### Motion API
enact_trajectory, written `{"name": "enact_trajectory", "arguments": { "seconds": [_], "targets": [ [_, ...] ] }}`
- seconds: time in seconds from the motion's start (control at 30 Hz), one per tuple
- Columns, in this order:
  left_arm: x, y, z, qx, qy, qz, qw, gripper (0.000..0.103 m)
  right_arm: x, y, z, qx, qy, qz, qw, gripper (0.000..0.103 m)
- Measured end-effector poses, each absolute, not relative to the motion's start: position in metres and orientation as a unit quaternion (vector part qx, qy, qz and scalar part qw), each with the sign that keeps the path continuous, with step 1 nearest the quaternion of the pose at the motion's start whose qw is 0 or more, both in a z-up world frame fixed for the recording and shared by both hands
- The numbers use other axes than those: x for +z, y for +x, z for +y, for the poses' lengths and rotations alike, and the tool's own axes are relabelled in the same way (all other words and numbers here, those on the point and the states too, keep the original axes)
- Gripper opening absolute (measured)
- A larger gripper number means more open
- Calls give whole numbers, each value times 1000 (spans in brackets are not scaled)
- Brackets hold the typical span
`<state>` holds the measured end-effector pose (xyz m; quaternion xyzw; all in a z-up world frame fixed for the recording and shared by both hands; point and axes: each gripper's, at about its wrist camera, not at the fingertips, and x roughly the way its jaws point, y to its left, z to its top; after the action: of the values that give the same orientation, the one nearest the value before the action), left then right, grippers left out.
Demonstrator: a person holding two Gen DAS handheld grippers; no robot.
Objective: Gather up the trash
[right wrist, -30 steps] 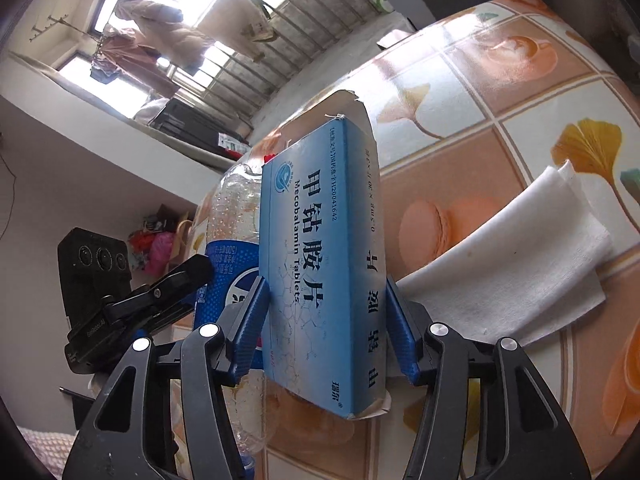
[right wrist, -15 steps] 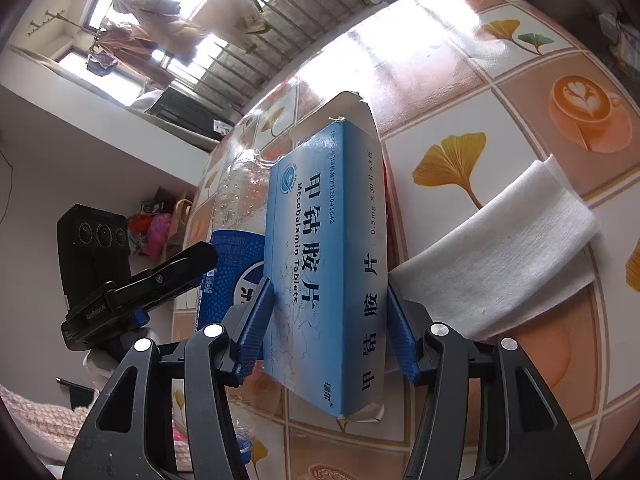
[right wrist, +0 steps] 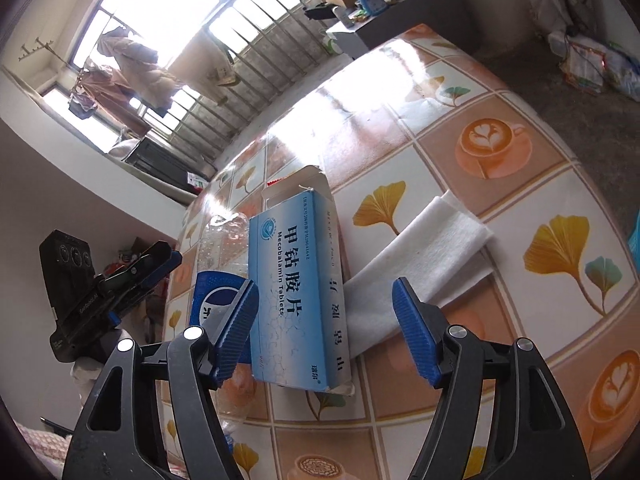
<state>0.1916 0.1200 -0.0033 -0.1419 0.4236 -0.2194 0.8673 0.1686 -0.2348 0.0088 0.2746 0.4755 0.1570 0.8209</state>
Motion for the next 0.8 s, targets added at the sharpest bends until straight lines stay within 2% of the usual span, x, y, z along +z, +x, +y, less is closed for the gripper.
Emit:
{"name": "enact_trajectory", "arguments": {
  "seconds": [0.8],
  "targets": [
    [-12, 187, 115, -207, -138, 412, 876, 56, 10, 111, -318, 65, 328, 449, 829, 66]
  ]
}}
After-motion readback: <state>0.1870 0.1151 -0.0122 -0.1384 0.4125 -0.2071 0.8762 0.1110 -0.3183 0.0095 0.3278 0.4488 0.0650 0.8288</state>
